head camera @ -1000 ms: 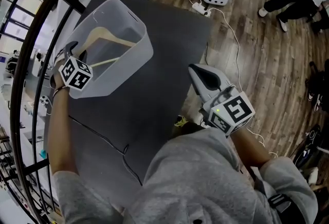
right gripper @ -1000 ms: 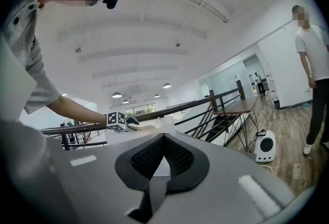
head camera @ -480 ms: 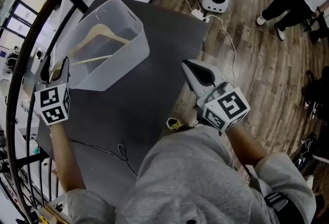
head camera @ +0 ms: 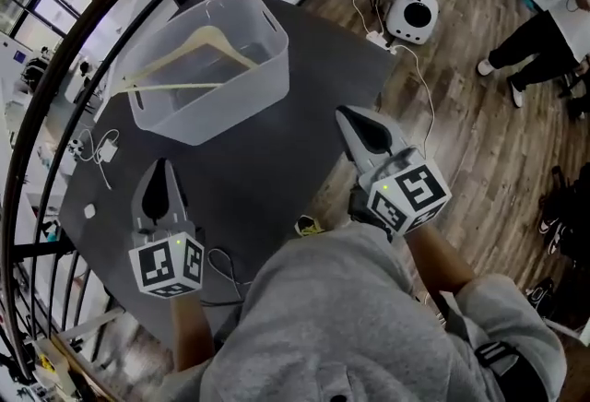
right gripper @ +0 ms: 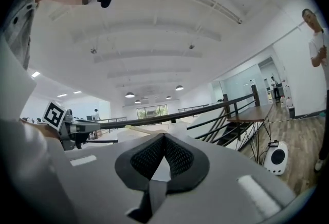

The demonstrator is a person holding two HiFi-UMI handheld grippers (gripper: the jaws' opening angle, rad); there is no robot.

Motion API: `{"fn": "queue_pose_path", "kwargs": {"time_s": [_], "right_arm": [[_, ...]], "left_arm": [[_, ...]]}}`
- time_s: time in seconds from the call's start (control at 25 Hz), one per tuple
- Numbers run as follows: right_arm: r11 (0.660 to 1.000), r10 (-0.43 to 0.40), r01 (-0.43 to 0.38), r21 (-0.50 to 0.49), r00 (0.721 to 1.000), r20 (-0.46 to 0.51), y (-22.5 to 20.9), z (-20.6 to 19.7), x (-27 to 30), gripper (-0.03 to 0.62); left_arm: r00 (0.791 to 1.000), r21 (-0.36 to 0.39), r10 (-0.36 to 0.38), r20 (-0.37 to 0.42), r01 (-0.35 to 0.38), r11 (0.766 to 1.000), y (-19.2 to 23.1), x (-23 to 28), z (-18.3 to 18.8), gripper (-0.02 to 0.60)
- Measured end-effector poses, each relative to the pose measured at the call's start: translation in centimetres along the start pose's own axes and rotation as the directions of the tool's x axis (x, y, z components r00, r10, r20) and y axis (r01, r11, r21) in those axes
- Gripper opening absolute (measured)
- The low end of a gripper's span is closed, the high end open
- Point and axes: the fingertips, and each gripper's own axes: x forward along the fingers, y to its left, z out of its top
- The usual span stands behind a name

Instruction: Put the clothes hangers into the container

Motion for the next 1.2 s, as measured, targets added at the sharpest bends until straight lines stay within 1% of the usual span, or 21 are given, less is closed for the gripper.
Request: {"fn": "queue_pose_path", "kwargs": {"time_s": [0.08,0.2,0.4,0.6,0.72,0.84,0.96,1.04,1.12,1.2], "right_arm": [[1.000,0.013,-0.013,-0.003,1.000,-0.005,0.5,-0.2,0.4,-0.002],[0.999,0.033,-0.033,-0.002,0.999,-0.015,1.0,-0.6,1.0,-0.002],[0.998,0.068,-0.068,-0.007,0.997,-0.035,1.9,-1.2,1.6,-0.002],[0.994,0.110,-0.111,-0.012,0.993,-0.041,2.6,-1.1,2.2,-0.002],[0.988,0.153,-0.154,-0.018,0.987,-0.046,3.6,-1.1,2.8,-0.002],[0.976,0.217,-0.218,-0.025,0.975,-0.056,5.4,-1.2,3.6,-0.002],[0.954,0.297,-0.300,-0.028,0.952,-0.073,8.4,-1.6,4.6,-0.002],[0.931,0.360,-0.364,-0.031,0.929,-0.088,10.8,-1.9,5.4,-0.002],[0.896,0.438,-0.443,-0.029,0.894,-0.097,13.6,-2.2,6.2,-0.002],[0.846,0.527,-0.532,-0.024,0.843,-0.108,17.1,-2.6,7.0,-0.002]], "left_arm": [[1.000,-0.023,0.004,-0.017,-0.004,1.000,-0.3,-0.7,-1.2,0.012],[0.999,-0.057,0.027,-0.020,-0.029,0.998,0.0,-1.6,-2.0,0.012],[0.996,-0.055,0.080,-0.047,-0.082,0.995,0.5,-2.1,-2.9,0.011],[0.997,-0.052,0.078,-0.020,-0.079,0.996,0.0,-2.8,-2.4,0.011],[0.993,-0.055,0.120,-0.016,-0.121,0.991,0.4,-3.7,-2.6,0.011],[0.982,-0.057,0.186,-0.020,-0.187,0.981,1.3,-5.4,-3.2,0.011],[0.968,-0.065,0.250,-0.029,-0.252,0.966,2.6,-8.0,-3.7,0.012],[0.951,-0.070,0.306,-0.034,-0.308,0.949,3.8,-10.2,-4.0,0.012],[0.923,-0.074,0.381,-0.047,-0.384,0.920,5.1,-13.0,-4.6,0.011],[0.882,-0.077,0.467,-0.071,-0.471,0.879,6.5,-16.4,-5.4,0.012]]}}
